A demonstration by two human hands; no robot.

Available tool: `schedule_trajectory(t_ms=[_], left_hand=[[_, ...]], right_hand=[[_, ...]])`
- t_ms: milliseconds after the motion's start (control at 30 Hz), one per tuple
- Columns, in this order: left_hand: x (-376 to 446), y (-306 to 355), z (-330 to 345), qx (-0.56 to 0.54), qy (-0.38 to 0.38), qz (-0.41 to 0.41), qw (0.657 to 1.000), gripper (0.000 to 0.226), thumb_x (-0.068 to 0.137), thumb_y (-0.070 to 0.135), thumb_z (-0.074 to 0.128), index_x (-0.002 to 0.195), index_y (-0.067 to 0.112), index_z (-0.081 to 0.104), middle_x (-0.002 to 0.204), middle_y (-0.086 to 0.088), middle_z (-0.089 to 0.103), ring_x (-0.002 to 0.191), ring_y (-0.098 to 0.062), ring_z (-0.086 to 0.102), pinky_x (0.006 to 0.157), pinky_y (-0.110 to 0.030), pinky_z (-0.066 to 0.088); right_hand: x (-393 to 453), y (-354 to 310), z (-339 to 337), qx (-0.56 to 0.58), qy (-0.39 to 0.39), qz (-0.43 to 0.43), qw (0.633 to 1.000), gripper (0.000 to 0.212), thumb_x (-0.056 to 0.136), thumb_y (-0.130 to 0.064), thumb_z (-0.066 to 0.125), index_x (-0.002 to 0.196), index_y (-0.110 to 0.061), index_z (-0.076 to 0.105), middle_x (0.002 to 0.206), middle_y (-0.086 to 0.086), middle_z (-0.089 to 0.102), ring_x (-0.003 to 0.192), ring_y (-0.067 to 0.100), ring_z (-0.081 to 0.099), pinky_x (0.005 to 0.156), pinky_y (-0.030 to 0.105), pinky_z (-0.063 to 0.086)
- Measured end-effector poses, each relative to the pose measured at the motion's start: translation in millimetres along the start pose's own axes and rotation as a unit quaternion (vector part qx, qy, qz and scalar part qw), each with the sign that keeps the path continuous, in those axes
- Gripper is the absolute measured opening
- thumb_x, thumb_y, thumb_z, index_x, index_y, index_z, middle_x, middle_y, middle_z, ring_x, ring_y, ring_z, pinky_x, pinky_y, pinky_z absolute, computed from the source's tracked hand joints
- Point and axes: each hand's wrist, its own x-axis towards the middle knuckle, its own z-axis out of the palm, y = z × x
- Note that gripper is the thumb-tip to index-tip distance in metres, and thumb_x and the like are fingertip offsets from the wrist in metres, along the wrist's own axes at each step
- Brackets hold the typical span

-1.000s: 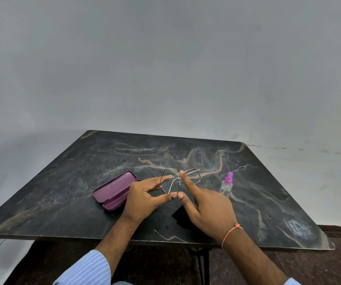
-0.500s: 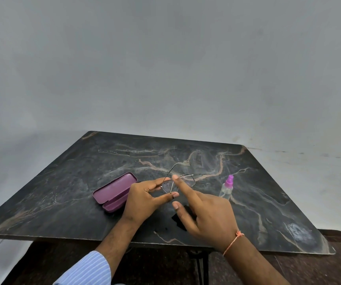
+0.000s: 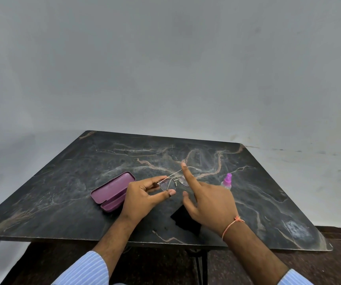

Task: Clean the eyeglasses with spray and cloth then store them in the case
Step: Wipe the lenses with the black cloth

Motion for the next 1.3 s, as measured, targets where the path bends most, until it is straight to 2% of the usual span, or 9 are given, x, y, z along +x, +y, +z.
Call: schedule_trajectory(t_ms=[100, 267, 567, 700, 800, 933, 1100, 1200, 1300], left_hand=[[2.2, -0.2, -1.3, -0.056, -0.004, -0.048, 0.997, 0.053, 0.072, 0.026, 0.094, 0.121, 0.010, 0.082, 0.109, 0.005, 0.086, 0.108, -0.012, 0.081, 0.095, -0.026, 0.064], [4.5, 0.0, -4.0, -0.091, -0.007, -0.086, 0.992, 0.037, 0.079, 0.027, 0.090, 0.113, 0.012, 0.084, 0.104, -0.003, 0.086, 0.104, -0.020, 0.083, 0.093, -0.034, 0.065], [7.7, -2.4, -2.7, -0.137, -0.021, -0.128, 0.982, 0.022, 0.086, 0.011, 0.088, 0.107, 0.007, 0.084, 0.102, -0.007, 0.086, 0.104, -0.024, 0.083, 0.085, -0.022, 0.064], [8.1, -0.5, -2.9, -0.143, -0.023, -0.115, 0.983, 0.035, 0.078, 0.024, 0.090, 0.109, 0.010, 0.083, 0.103, -0.006, 0.086, 0.104, -0.022, 0.083, 0.086, -0.024, 0.064], [8.1, -1.5, -3.9, -0.161, -0.036, -0.090, 0.982, 0.044, 0.074, 0.024, 0.090, 0.116, 0.011, 0.080, 0.109, -0.006, 0.086, 0.108, -0.022, 0.082, 0.091, -0.027, 0.064], [8.5, -2.7, -3.3, -0.150, -0.058, -0.059, 0.985, 0.041, 0.087, 0.016, 0.084, 0.128, 0.015, 0.076, 0.121, -0.004, 0.083, 0.117, -0.021, 0.079, 0.099, -0.032, 0.063], [7.8, 3.9, 2.1, -0.097, -0.034, -0.003, 0.995, 0.024, 0.097, 0.022, 0.072, 0.119, 0.025, 0.081, 0.116, 0.007, 0.084, 0.115, -0.014, 0.079, 0.098, -0.030, 0.063], [12.6, 8.5, 2.4, -0.082, -0.044, -0.009, 0.996, 0.025, 0.097, 0.023, 0.073, 0.120, 0.020, 0.082, 0.116, 0.005, 0.084, 0.116, -0.015, 0.079, 0.100, -0.034, 0.063], [24.2, 17.4, -0.9, -0.036, -0.077, 0.004, 0.996, 0.026, 0.097, 0.029, 0.073, 0.118, 0.018, 0.084, 0.114, 0.007, 0.085, 0.114, -0.011, 0.078, 0.097, -0.032, 0.063]], right_hand=[[2.4, -2.2, 11.9, -0.040, -0.001, 0.001, 0.999, 0.076, 0.094, -0.057, 0.068, 0.161, -0.033, 0.042, 0.063, -0.009, 0.068, 0.042, 0.016, 0.061, 0.039, 0.024, 0.033], [9.2, -10.9, 29.6, -0.052, 0.009, 0.015, 0.999, 0.065, 0.084, -0.052, 0.085, 0.142, -0.029, 0.067, 0.051, -0.003, 0.063, 0.034, 0.021, 0.057, 0.038, 0.022, 0.026], [25.1, -13.0, 43.5, -0.093, 0.016, 0.018, 0.995, 0.037, 0.089, -0.049, 0.079, 0.113, -0.021, 0.074, 0.051, 0.000, 0.066, 0.039, 0.028, 0.064, 0.037, 0.026, 0.034], [31.3, -12.0, 45.8, -0.096, 0.006, -0.001, 0.995, 0.025, 0.092, -0.044, 0.072, 0.096, -0.020, 0.071, 0.048, 0.001, 0.062, 0.038, 0.029, 0.061, 0.037, 0.027, 0.033], [36.1, -10.1, 41.4, -0.095, 0.000, -0.006, 0.996, 0.028, 0.085, -0.047, 0.080, 0.085, -0.021, 0.069, 0.044, 0.001, 0.058, 0.034, 0.029, 0.058, 0.038, 0.025, 0.027], [36.8, -10.0, 35.2, -0.066, 0.034, 0.014, 0.997, 0.032, 0.089, -0.059, 0.068, 0.090, -0.027, 0.074, 0.049, 0.002, 0.061, 0.043, 0.027, 0.063, 0.041, 0.026, 0.035], [32.6, -20.9, 18.5, 0.077, -0.003, 0.099, 0.992, 0.061, 0.088, -0.073, 0.035, 0.113, -0.037, 0.077, 0.062, -0.001, 0.070, 0.063, 0.021, 0.069, 0.057, 0.036, 0.057], [31.4, -20.9, 7.3, 0.165, 0.000, 0.134, 0.977, 0.054, 0.089, -0.073, 0.043, 0.114, -0.042, 0.079, 0.057, -0.003, 0.065, 0.061, 0.017, 0.066, 0.056, 0.034, 0.053], [29.9, -14.9, 5.2, 0.265, 0.012, 0.173, 0.949, 0.035, 0.092, -0.066, 0.062, 0.112, -0.044, 0.081, 0.048, -0.003, 0.059, 0.048, 0.009, 0.055, 0.050, 0.023, 0.034]])
